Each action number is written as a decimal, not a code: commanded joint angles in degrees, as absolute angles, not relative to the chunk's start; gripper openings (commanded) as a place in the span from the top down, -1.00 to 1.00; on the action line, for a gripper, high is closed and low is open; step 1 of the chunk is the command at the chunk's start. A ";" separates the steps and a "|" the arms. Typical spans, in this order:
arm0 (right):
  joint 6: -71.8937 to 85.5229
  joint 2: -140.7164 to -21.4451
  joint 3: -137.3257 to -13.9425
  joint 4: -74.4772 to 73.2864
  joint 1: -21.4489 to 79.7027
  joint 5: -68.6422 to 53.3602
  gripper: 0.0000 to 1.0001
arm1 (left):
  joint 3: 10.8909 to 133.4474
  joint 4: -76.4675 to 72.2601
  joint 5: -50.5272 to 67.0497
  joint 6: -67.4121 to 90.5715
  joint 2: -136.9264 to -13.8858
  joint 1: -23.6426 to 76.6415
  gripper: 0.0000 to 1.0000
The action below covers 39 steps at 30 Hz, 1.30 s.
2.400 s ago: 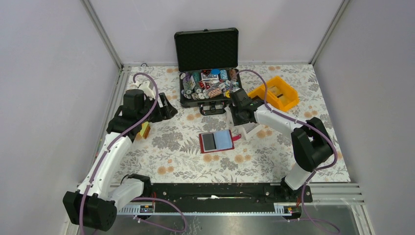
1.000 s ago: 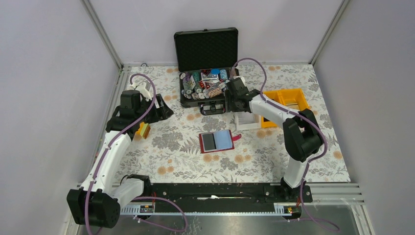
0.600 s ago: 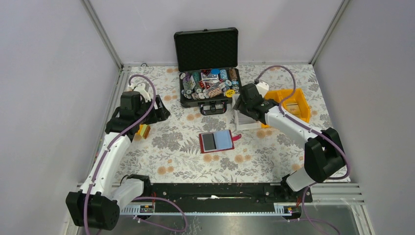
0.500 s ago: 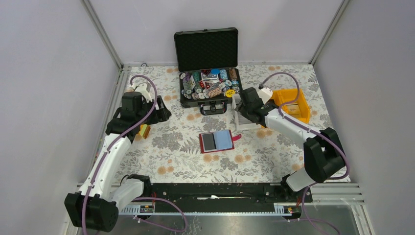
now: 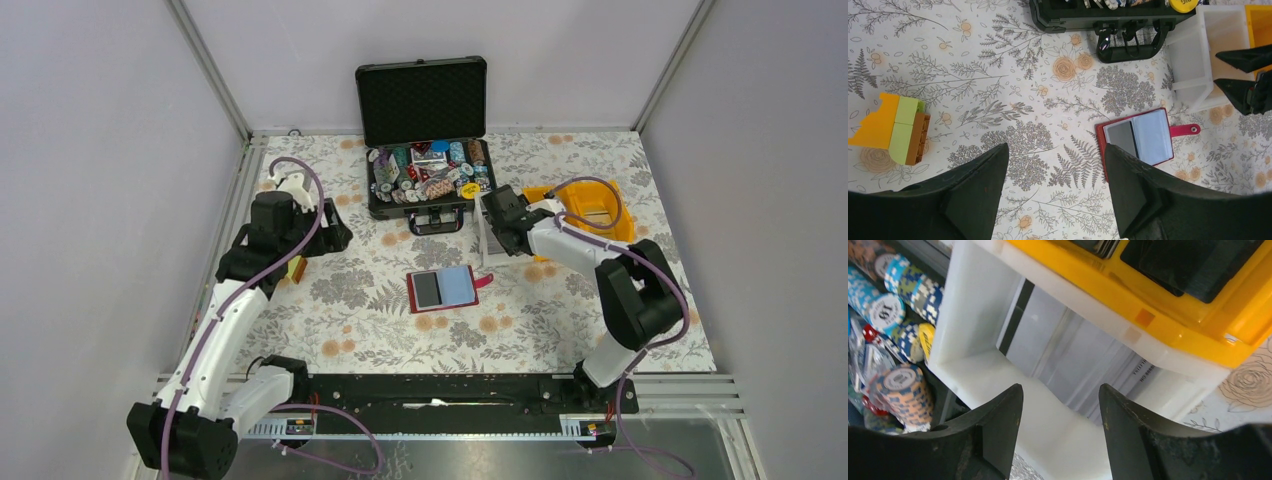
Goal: Put the credit cards into the card holder
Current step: Pick up the credit card from the storage box.
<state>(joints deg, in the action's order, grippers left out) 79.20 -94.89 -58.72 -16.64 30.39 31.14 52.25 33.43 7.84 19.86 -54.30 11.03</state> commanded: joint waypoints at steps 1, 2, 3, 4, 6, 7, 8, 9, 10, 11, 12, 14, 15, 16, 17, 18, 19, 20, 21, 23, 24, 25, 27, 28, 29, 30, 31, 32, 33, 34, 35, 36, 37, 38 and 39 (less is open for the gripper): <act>85.33 -97.61 -63.72 -18.37 29.56 37.08 -0.28 | 51.98 31.81 6.68 19.07 -53.44 11.62 -0.46; 85.45 -98.61 -64.87 -19.05 29.53 37.54 -0.27 | 51.96 31.82 6.68 19.07 -53.53 11.76 -0.46; 85.63 -99.80 -66.26 -20.16 29.49 38.04 -0.27 | 51.95 31.82 6.68 19.07 -53.55 11.84 -0.46; 85.76 -100.99 -67.83 -21.37 29.45 38.45 -0.28 | 51.99 31.82 6.65 19.01 -53.57 11.98 -0.46; 85.76 -103.35 -70.50 -23.27 29.42 38.91 -0.28 | 51.94 31.86 6.66 18.98 -53.70 12.19 -0.46; 86.08 -104.43 -71.62 -24.07 29.22 38.68 -0.27 | 51.94 31.90 6.67 18.98 -53.70 12.29 -0.46; 86.35 -105.47 -72.48 -24.68 29.13 38.32 -0.27 | 51.94 31.89 6.60 18.98 -53.71 12.38 -0.46; 86.46 -106.27 -73.20 -24.98 29.10 38.13 -0.27 | 51.94 31.90 6.66 18.98 -53.71 12.43 -0.46; 86.55 -107.00 -73.72 -25.28 29.09 37.84 -0.26 | 51.99 31.92 6.56 18.96 -53.72 12.47 -0.46; 86.63 -107.55 -74.06 -25.61 29.07 37.61 -0.26 | 51.96 32.05 6.59 18.90 -53.70 12.56 -0.46; 86.78 -107.92 -74.43 -26.01 29.09 37.40 -0.26 | 51.97 32.00 6.45 18.90 -53.75 12.64 -0.46; 86.92 -108.42 -74.98 -26.59 29.03 37.59 -0.26 | 51.99 32.01 6.41 18.83 -53.72 12.81 -0.46; 86.99 -108.68 -75.08 -26.90 28.90 37.61 -0.26 | 51.95 32.04 6.37 18.81 -53.75 12.95 -0.46; 86.93 -109.00 -75.30 -27.28 28.65 37.62 -0.27 | 51.94 32.07 6.40 18.81 -53.79 13.07 -0.46; 86.94 -109.56 -75.62 -27.71 28.39 37.43 -0.28 | 51.94 32.08 6.40 18.81 -53.84 13.16 -0.46; 86.82 -109.89 -75.84 -27.93 27.97 37.13 -0.29 | 52.02 32.08 6.41 18.81 -53.87 13.25 -0.46; 86.61 -110.26 -76.11 -27.98 27.69 36.75 -0.29 | 52.03 32.01 6.33 18.73 -53.88 13.27 -0.46; 86.21 -110.65 -76.34 -28.00 27.35 36.36 -0.29 | 52.03 32.07 6.28 18.72 -53.96 13.35 -0.46; 85.77 -111.05 -76.63 -27.97 27.01 36.04 -0.29 | 52.03 32.13 6.21 18.72 -53.96 13.42 -0.46; 84.85 -111.59 -77.21 -28.09 26.44 35.47 -0.28 | 52.03 32.17 6.15 18.72 -53.97 13.45 -0.46; 84.66 -111.98 -77.72 -28.54 26.13 35.11 -0.28 | 52.05 32.24 6.09 18.72 -53.97 13.49 -0.46; 84.28 -112.38 -78.18 -29.00 25.90 34.80 -0.27 | 52.03 32.24 6.13 18.72 -54.03 13.53 -0.46; 83.34 -113.04 -79.07 -29.10 25.61 34.21 -0.25 | 52.08 32.25 6.12 18.72 -54.10 13.49 -0.46; 83.14 -113.40 -79.41 -29.16 25.61 33.91 -0.22 | 52.11 32.26 6.12 18.72 -54.17 13.53 -0.46; 83.00 -113.77 -79.82 -29.17 25.58 33.65 -0.19 | 52.12 32.26 6.18 18.72 -54.14 13.53 -0.46; 82.79 -114.30 -80.38 -29.10 25.55 33.35 -0.17 | 52.12 32.20 6.23 18.72 -54.10 13.54 -0.46; 82.41 -114.80 -80.94 -29.09 25.62 33.16 -0.15 | 52.12 32.25 6.20 18.72 -54.06 13.54 -0.46; 82.10 -115.42 -81.47 -29.14 25.58 32.87 -0.12 | 52.08 32.31 6.16 18.72 -54.01 13.58 -0.46; 81.95 -115.92 -81.89 -29.10 25.51 32.47 -0.10 | 52.04 32.34 6.13 18.72 -53.89 13.56 -0.46; 81.92 -116.23 -82.13 -29.14 25.50 32.10 -0.08 | 52.03 32.34 6.01 18.72 -53.82 13.52 -0.46; 81.98 -116.50 -82.24 -29.10 25.56 31.81 -0.05 | 52.03 32.42 5.91 18.64 -53.79 13.60 -0.46; 82.00 -116.74 -82.38 -29.11 25.55 31.66 -0.03 | 52.04 32.43 5.81 18.63 -53.72 13.60 -0.46; 82.07 -116.79 -82.39 -29.11 25.57 31.54 -0.01 | 52.03 32.43 5.74 18.63 -53.67 13.62 -0.46; 82.08 -116.68 -82.23 -29.17 25.56 31.55 0.01 | 52.03 32.43 5.79 18.63 -53.62 13.61 -0.46; 82.35 -116.52 -82.07 -29.10 25.58 31.53 0.04 | 52.11 32.43 5.80 18.63 -53.61 13.62 -0.46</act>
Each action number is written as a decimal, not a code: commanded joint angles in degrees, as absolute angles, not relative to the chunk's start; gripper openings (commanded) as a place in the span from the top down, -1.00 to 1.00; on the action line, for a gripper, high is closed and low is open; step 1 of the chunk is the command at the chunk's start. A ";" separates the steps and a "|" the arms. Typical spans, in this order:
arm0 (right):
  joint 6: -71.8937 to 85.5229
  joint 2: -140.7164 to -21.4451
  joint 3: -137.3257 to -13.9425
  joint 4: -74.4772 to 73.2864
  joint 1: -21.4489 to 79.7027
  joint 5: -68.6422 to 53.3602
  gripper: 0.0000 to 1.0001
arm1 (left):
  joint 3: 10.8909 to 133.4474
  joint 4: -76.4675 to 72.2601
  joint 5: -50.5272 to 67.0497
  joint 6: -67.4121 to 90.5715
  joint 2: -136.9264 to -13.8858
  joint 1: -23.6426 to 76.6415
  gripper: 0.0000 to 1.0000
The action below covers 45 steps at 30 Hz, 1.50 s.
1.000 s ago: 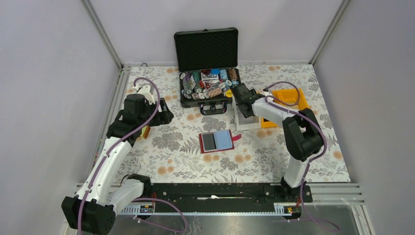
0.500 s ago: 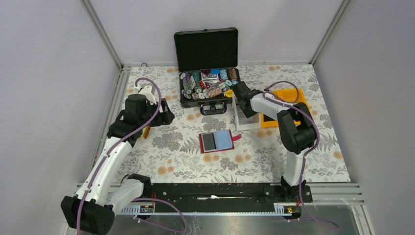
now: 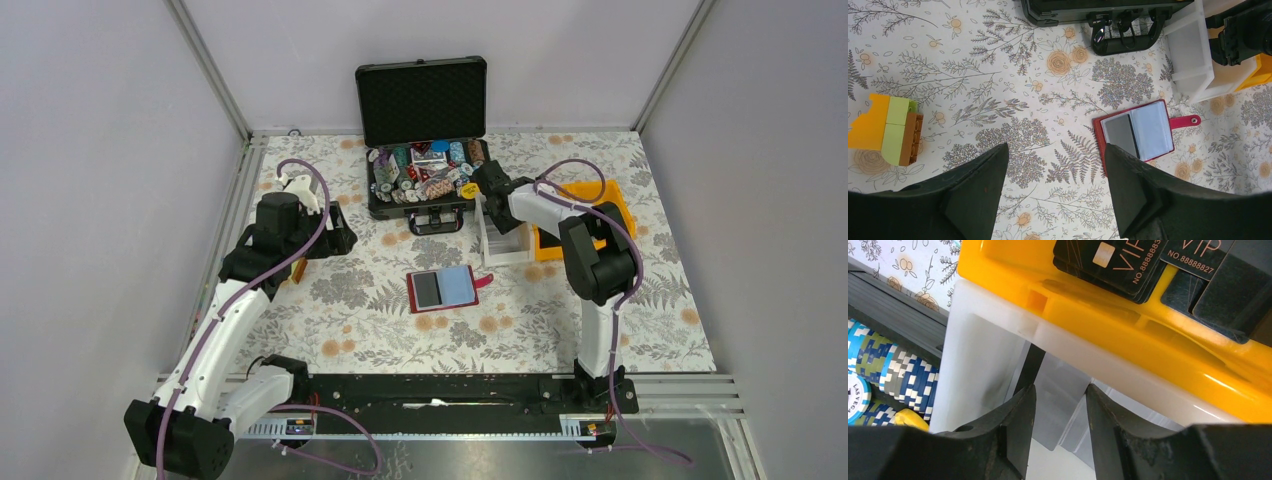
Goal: Put the credit cards into the card holder
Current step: Pick up the credit card from the storage box.
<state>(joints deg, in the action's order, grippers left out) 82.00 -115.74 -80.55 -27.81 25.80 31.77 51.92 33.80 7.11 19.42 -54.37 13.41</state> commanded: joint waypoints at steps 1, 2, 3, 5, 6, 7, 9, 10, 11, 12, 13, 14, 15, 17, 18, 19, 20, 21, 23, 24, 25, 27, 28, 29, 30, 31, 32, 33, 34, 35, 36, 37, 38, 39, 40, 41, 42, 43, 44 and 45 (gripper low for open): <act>82.72 -116.24 -81.86 -29.09 25.57 31.62 0.06 | 52.13 32.43 5.72 18.63 -53.61 13.62 -0.46; 82.86 -115.91 -81.52 -28.96 25.55 31.70 0.08 | 52.12 32.43 5.80 18.63 -53.55 13.62 -0.46; 82.88 -115.52 -81.22 -28.46 25.57 31.72 0.10 | 52.12 32.43 5.82 18.63 -53.54 13.69 -0.46; 83.03 -114.63 -80.64 -27.88 25.58 31.88 0.14 | 52.12 32.43 5.78 18.63 -53.57 13.75 -0.46; 83.10 -114.23 -80.29 -27.45 25.58 31.90 0.15 | 52.12 32.43 5.82 18.63 -53.46 13.79 -0.46; 83.05 -113.76 -80.11 -27.18 25.58 31.98 0.15 | 52.12 32.43 5.79 18.63 -53.45 13.80 -0.46; 83.07 -113.07 -80.07 -27.12 25.58 32.31 0.16 | 52.12 32.43 5.67 18.63 -53.37 13.88 -0.46; 82.98 -112.77 -80.07 -27.14 25.55 32.53 0.16 | 52.12 32.43 5.70 18.63 -53.31 13.89 -0.46; 82.97 -112.43 -80.11 -27.10 25.57 32.66 0.17 | 52.12 32.43 5.67 18.63 -53.29 13.89 -0.46; 82.89 -112.21 -80.16 -27.09 25.58 32.75 0.18 | 52.12 32.43 5.70 18.63 -53.27 13.95 -0.46; 82.80 -111.98 -80.11 -27.14 25.58 32.78 0.19 | 52.12 32.43 5.69 18.63 -53.26 13.93 -0.46; 82.79 -111.86 -80.25 -27.13 25.59 32.79 0.19 | 52.12 32.48 5.72 18.61 -53.26 13.97 -0.46; 82.73 -111.71 -80.24 -27.14 25.60 32.74 0.19 | 52.12 32.44 5.65 18.63 -53.17 13.97 -0.46; 82.72 -111.56 -80.18 -27.07 25.57 32.69 0.20 | 52.12 32.43 5.65 18.59 -53.13 14.04 -0.46; 82.66 -111.44 -80.16 -27.11 25.62 32.67 0.21 | 52.12 32.43 5.69 18.55 -53.09 14.06 -0.46; 82.62 -111.30 -80.04 -27.13 25.58 32.66 0.21 | 52.11 32.45 5.70 18.59 -53.08 14.06 -0.46; 82.67 -111.08 -79.87 -27.11 25.58 32.76 0.21 | 52.07 32.43 5.70 18.59 -53.08 14.06 -0.46; 82.77 -110.86 -79.67 -27.01 25.53 32.83 0.21 | 52.05 32.43 5.63 18.57 -53.13 14.06 -0.46; 82.67 -110.71 -79.55 -27.12 25.58 33.06 0.21 | 52.11 32.43 5.70 18.55 -53.16 14.14 -0.46; 82.55 -110.66 -79.58 -27.08 25.60 33.05 0.21 | 52.07 32.45 5.79 18.57 -53.09 14.15 -0.46; 82.45 -110.52 -79.56 -27.15 25.58 32.93 0.22 | 52.11 32.43 5.72 18.55 -53.08 14.15 -0.46; 82.53 -110.31 -79.36 -27.12 25.58 32.79 0.22 | 52.03 32.43 5.76 18.54 -53.09 14.15 -0.46; 82.50 -110.18 -79.36 -27.11 25.58 32.78 0.22 | 52.03 32.43 5.77 18.54 -53.10 14.15 -0.46; 82.38 -110.02 -79.30 -27.13 25.58 32.78 0.22 | 52.03 32.43 5.76 18.54 -53.09 14.15 -0.46; 82.36 -109.84 -79.16 -27.15 25.58 32.77 0.22 | 52.08 32.43 5.75 18.54 -53.11 14.15 -0.46; 82.40 -109.64 -78.92 -27.08 25.62 32.83 0.22 | 52.08 32.45 5.74 18.54 -53.15 14.15 -0.46; 82.48 -109.40 -78.66 -27.07 25.58 32.87 0.21 | 52.07 32.43 5.84 18.54 -53.20 14.11 -0.46; 82.60 -109.34 -78.38 -27.07 25.58 32.87 0.20 | 52.08 32.43 5.86 18.54 -53.19 14.14 -0.46; 82.51 -109.31 -78.25 -27.11 25.58 32.95 0.19 | 52.04 32.43 5.87 18.54 -53.15 14.18 -0.46; 82.39 -109.41 -78.23 -27.13 25.58 32.96 0.17 | 52.13 32.43 5.96 18.54 -53.25 14.22 -0.46; 82.33 -109.53 -78.16 -27.08 25.60 32.82 0.16 | 52.04 32.43 5.94 18.52 -53.26 14.23 -0.46; 82.27 -109.81 -78.08 -27.13 25.58 32.71 0.15 | 52.03 32.48 6.05 18.54 -53.27 14.24 -0.46; 82.29 -109.98 -78.05 -27.14 25.58 32.58 0.15 | 52.03 32.44 6.05 18.54 -53.22 14.24 -0.46; 82.27 -110.22 -78.03 -27.11 25.58 32.42 0.14 | 52.03 32.43 6.03 18.47 -53.26 14.24 -0.46; 82.20 -110.43 -78.04 -27.14 25.58 32.43 0.14 | 52.03 32.43 6.06 18.44 -53.24 14.19 -0.47; 82.20 -110.55 -78.05 -27.13 25.59 32.37 0.14 | 52.03 32.43 5.91 18.45 -53.26 14.23 -0.46; 82.22 -110.70 -78.00 -27.14 25.59 32.32 0.14 | 52.03 32.43 5.97 18.46 -53.27 14.24 -0.46; 82.23 -110.76 -77.95 -27.16 25.58 32.24 0.14 | 52.03 32.43 5.92 18.46 -53.26 14.23 -0.47; 82.32 -110.87 -77.88 -27.15 25.58 32.17 0.14 | 52.03 32.43 5.95 18.46 -53.31 14.24 -0.46; 82.35 -110.99 -77.83 -27.11 25.58 32.10 0.14 | 52.03 32.45 5.92 18.46 -53.26 14.24 -0.47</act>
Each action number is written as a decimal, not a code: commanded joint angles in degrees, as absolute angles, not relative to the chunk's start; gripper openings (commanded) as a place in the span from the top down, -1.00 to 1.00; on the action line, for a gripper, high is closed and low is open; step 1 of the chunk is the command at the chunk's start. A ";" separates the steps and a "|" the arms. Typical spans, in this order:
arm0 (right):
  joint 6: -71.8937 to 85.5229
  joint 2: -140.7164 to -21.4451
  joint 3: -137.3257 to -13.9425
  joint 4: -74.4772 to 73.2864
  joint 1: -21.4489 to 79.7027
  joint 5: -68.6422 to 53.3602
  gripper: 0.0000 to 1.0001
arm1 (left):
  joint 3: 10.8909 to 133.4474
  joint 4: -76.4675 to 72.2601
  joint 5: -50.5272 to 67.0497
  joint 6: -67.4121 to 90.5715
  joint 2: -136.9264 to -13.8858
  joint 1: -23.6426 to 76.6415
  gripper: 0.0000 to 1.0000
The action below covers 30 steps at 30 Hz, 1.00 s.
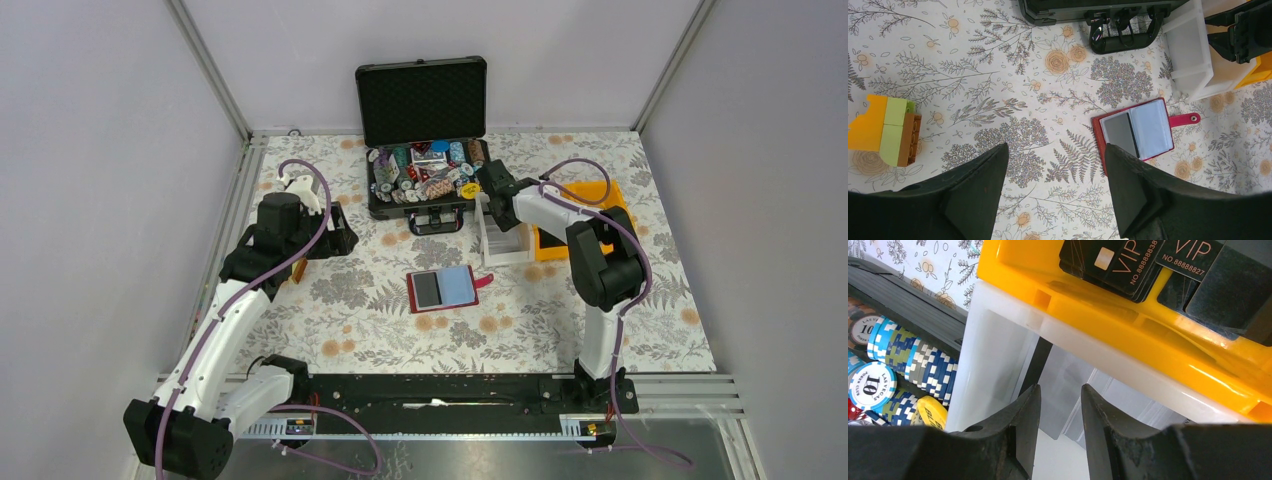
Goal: Put the credit cards into the card holder
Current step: Pick up the credit card from the storage box.
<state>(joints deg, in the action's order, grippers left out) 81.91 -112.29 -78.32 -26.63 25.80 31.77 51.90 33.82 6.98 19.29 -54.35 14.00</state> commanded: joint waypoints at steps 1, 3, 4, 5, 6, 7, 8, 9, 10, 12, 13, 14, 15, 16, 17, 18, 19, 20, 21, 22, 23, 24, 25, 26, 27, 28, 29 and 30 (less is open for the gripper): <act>82.47 -111.05 -77.74 -27.08 25.58 32.02 0.14 | 52.03 32.43 5.95 18.46 -53.26 14.24 -0.47; 82.53 -111.36 -77.78 -27.07 25.58 31.88 0.14 | 52.03 32.43 6.09 18.46 -53.27 14.24 -0.47; 82.62 -111.52 -77.78 -27.14 25.58 31.71 0.14 | 52.03 32.43 6.10 18.46 -53.26 14.24 -0.47; 82.73 -111.67 -77.81 -27.13 25.58 31.54 0.14 | 52.02 32.41 6.09 18.46 -53.26 14.23 -0.47; 82.86 -111.74 -77.71 -27.12 25.58 31.46 0.14 | 51.96 32.43 6.14 18.46 -53.26 14.24 -0.47; 82.96 -111.84 -77.74 -27.16 25.57 31.51 0.14 | 51.95 32.43 6.09 18.50 -53.26 14.23 -0.47; 82.85 -111.95 -77.78 -27.08 25.57 31.50 0.14 | 51.94 32.43 6.12 18.54 -53.26 14.24 -0.47; 82.88 -112.11 -77.72 -27.12 25.53 31.55 0.14 | 51.94 32.37 6.20 18.54 -53.24 14.19 -0.47; 83.03 -112.19 -77.58 -27.10 25.57 31.55 0.14 | 51.97 32.42 6.17 18.54 -53.26 14.19 -0.47; 83.14 -112.52 -77.50 -27.11 25.62 31.46 0.14 | 51.94 32.38 6.21 18.54 -53.34 14.23 -0.47; 83.17 -112.68 -77.52 -27.12 25.58 31.46 0.14 | 51.94 32.44 6.16 18.54 -53.37 14.24 -0.47; 83.24 -112.81 -77.42 -27.11 25.57 31.44 0.14 | 51.94 32.42 6.16 18.54 -53.37 14.24 -0.47; 83.23 -112.91 -77.43 -27.15 25.57 31.39 0.14 | 51.94 32.43 6.22 18.54 -53.35 14.24 -0.47; 83.23 -113.03 -77.51 -27.16 25.58 31.38 0.14 | 51.94 32.44 6.18 18.50 -53.38 14.24 -0.47; 83.20 -113.21 -77.52 -27.10 25.58 31.36 0.14 | 51.94 32.43 6.18 18.54 -53.35 14.24 -0.47; 83.23 -113.34 -77.59 -27.11 25.58 31.37 0.13 | 51.94 32.48 6.16 18.50 -53.39 14.23 -0.47; 83.24 -113.49 -77.60 -27.12 25.58 31.42 0.13 | 51.94 32.42 6.20 18.54 -53.41 14.24 -0.47; 83.28 -113.62 -77.67 -27.11 25.58 31.34 0.13 | 51.94 32.44 6.19 18.54 -53.43 14.19 -0.47; 83.31 -113.77 -77.65 -27.08 25.58 31.36 0.13 | 51.94 32.43 6.23 18.54 -53.46 14.23 -0.47; 83.30 -113.89 -77.77 -27.07 25.62 31.37 0.13 | 51.94 32.35 6.18 18.54 -53.44 14.23 -0.46; 83.24 -114.03 -77.86 -27.09 25.58 31.45 0.13 | 51.94 32.42 6.19 18.54 -53.42 14.24 -0.47; 83.16 -114.07 -77.99 -27.08 25.58 31.51 0.13 | 51.94 32.43 6.21 18.54 -53.43 14.24 -0.47; 83.07 -114.06 -78.08 -27.10 25.58 31.54 0.14 | 51.94 32.43 6.19 18.54 -53.42 14.24 -0.47; 82.94 -113.88 -78.21 -27.14 25.58 31.78 0.14 | 51.94 32.43 6.16 18.54 -53.46 14.24 -0.47; 82.89 -113.78 -78.36 -27.15 25.58 31.92 0.15 | 51.97 32.43 6.09 18.50 -53.46 14.24 -0.46; 82.69 -113.66 -78.54 -27.12 25.58 32.17 0.15 | 52.02 32.39 6.09 18.47 -53.44 14.24 -0.46; 82.47 -113.56 -78.83 -27.09 25.53 32.43 0.16 | 52.03 32.47 6.13 18.50 -53.44 14.24 -0.47; 82.30 -113.51 -79.01 -27.09 25.57 32.66 0.16 | 52.03 32.44 6.11 18.52 -53.44 14.22 -0.47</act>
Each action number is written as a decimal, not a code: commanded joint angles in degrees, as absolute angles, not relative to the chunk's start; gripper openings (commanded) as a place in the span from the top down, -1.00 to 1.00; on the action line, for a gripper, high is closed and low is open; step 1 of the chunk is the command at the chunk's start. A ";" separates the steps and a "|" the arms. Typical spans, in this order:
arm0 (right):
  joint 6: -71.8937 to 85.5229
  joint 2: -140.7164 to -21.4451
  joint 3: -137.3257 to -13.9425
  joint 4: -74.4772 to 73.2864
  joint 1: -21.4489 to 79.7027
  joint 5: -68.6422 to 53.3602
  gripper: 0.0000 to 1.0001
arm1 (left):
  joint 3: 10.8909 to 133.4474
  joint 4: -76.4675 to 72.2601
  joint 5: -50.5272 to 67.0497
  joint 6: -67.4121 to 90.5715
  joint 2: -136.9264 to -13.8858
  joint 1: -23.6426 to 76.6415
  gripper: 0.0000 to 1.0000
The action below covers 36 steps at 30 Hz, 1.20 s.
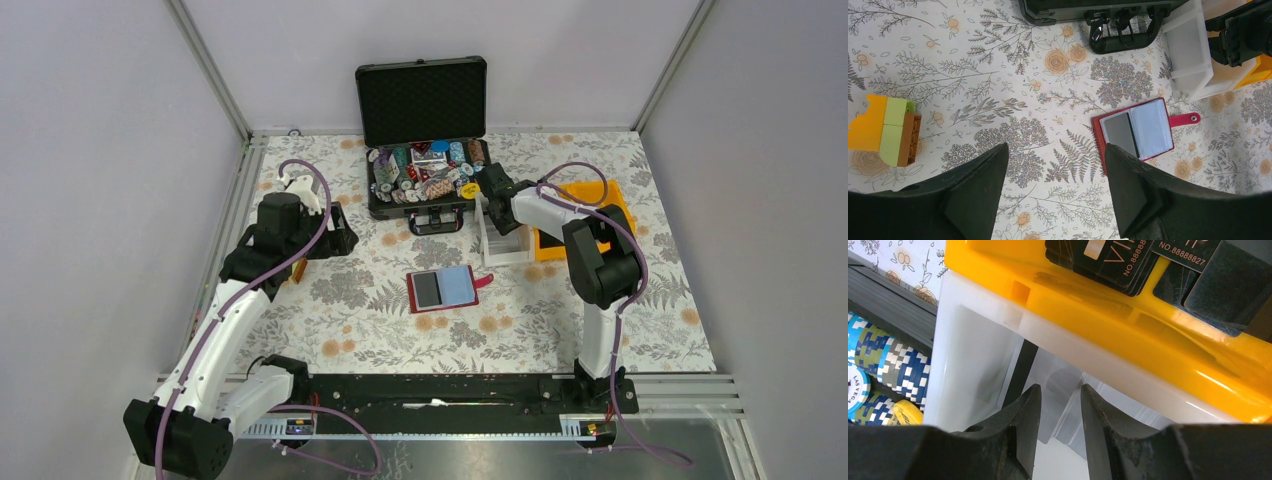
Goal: Put the credit cards into the card holder
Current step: Pick up the credit card from the storage box.
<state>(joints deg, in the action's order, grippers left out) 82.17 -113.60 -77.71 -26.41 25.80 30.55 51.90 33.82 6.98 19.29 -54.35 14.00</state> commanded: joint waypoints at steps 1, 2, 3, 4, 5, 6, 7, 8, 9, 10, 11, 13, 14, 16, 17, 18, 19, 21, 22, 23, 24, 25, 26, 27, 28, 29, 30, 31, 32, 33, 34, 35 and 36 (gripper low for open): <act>82.20 -113.32 -79.19 -27.12 25.58 32.83 0.17 | 52.03 32.39 6.11 18.51 -53.44 14.19 -0.46; 82.12 -113.25 -79.30 -27.09 25.58 32.94 0.17 | 52.03 32.43 6.14 18.46 -53.44 14.23 -0.47; 81.95 -113.10 -79.54 -27.12 25.60 33.03 0.17 | 52.03 32.43 6.10 18.46 -53.44 14.24 -0.47; 81.73 -112.92 -79.70 -27.08 25.58 33.05 0.17 | 52.03 32.43 6.12 18.46 -53.46 14.24 -0.47; 81.62 -112.89 -79.87 -27.08 25.58 33.15 0.18 | 52.03 32.43 6.08 18.46 -53.45 14.24 -0.47; 81.53 -112.82 -79.94 -27.07 25.58 33.29 0.18 | 52.03 32.53 6.07 18.46 -53.48 14.23 -0.47; 81.44 -112.76 -80.02 -27.10 25.58 33.45 0.18 | 52.03 32.49 6.13 18.46 -53.42 14.24 -0.47; 81.39 -112.60 -79.99 -27.07 25.58 33.58 0.18 | 52.03 32.49 6.15 18.46 -53.39 14.24 -0.47; 81.39 -112.45 -79.96 -27.10 25.58 33.67 0.18 | 52.03 32.49 6.13 18.46 -53.35 14.24 -0.46; 81.31 -112.30 -79.98 -27.13 25.58 33.74 0.18 | 52.03 32.52 6.04 18.46 -53.35 14.21 -0.47; 81.26 -112.29 -79.96 -27.11 25.58 33.87 0.18 | 52.03 32.52 6.03 18.46 -53.35 14.23 -0.47; 81.06 -112.32 -80.13 -27.12 25.57 34.15 0.18 | 52.03 32.51 6.04 18.46 -53.33 14.24 -0.47; 81.04 -112.46 -80.15 -27.12 25.53 34.18 0.18 | 52.03 32.52 5.99 18.46 -53.29 14.21 -0.47; 80.99 -112.76 -80.29 -27.13 25.58 34.19 0.19 | 52.03 32.56 5.90 18.46 -53.26 14.24 -0.47; 81.00 -112.83 -80.30 -27.08 25.60 34.12 0.19 | 52.03 32.60 5.82 18.46 -53.22 14.22 -0.47; 80.95 -112.83 -80.38 -27.13 25.58 34.10 0.20 | 52.03 32.61 5.85 18.46 -53.22 14.21 -0.47; 80.88 -112.73 -80.34 -27.08 25.60 34.08 0.20 | 52.03 32.61 5.82 18.46 -53.18 14.19 -0.47; 80.62 -112.34 -80.42 -27.08 25.58 34.27 0.21 | 52.03 32.59 5.88 18.44 -53.20 14.24 -0.47; 80.56 -112.08 -80.38 -27.09 25.58 34.54 0.21 | 52.03 32.61 5.89 18.46 -53.18 14.24 -0.47; 80.48 -111.83 -80.41 -27.14 25.58 34.76 0.21 | 52.03 32.59 5.86 18.46 -53.17 14.22 -0.47; 80.38 -111.65 -80.38 -27.14 25.60 35.11 0.21 | 52.08 32.57 5.84 18.46 -53.17 14.24 -0.47; 80.29 -111.61 -80.41 -27.13 25.62 35.37 0.21 | 52.08 32.58 5.81 18.46 -53.20 14.24 -0.47; 80.13 -111.60 -80.54 -27.08 25.58 35.49 0.21 | 52.09 32.65 5.80 18.41 -53.18 14.24 -0.47; 79.92 -111.62 -80.57 -27.13 25.58 35.49 0.21 | 52.12 32.60 5.87 18.45 -53.10 14.24 -0.47; 79.90 -111.72 -80.59 -27.12 25.55 35.43 0.21 | 52.07 32.61 5.83 18.41 -53.09 14.24 -0.47; 79.87 -111.79 -80.55 -27.09 25.57 35.38 0.22 | 52.04 32.56 5.82 18.41 -53.04 14.23 -0.47; 79.89 -111.81 -80.49 -27.09 25.61 35.33 0.22 | 52.04 32.62 5.73 18.40 -53.00 14.24 -0.47; 79.96 -111.80 -80.36 -27.08 25.58 35.23 0.22 | 52.03 32.69 5.70 18.39 -53.00 14.24 -0.47; 79.92 -111.70 -80.26 -27.03 25.58 35.19 0.23 | 52.03 32.74 5.67 18.37 -53.04 14.24 -0.47; 79.90 -111.46 -80.18 -27.00 25.58 35.24 0.23 | 52.08 32.74 5.64 18.37 -53.00 14.19 -0.47; 79.94 -111.34 -80.16 -27.04 25.58 35.29 0.24 | 52.08 32.65 5.69 18.38 -53.01 14.23 -0.46; 79.93 -111.16 -80.08 -27.00 25.58 35.39 0.24 | 52.11 32.69 5.71 18.45 -53.00 14.24 -0.47; 79.90 -111.01 -80.07 -27.05 25.58 35.47 0.24 | 52.12 32.69 5.78 18.46 -53.06 14.23 -0.46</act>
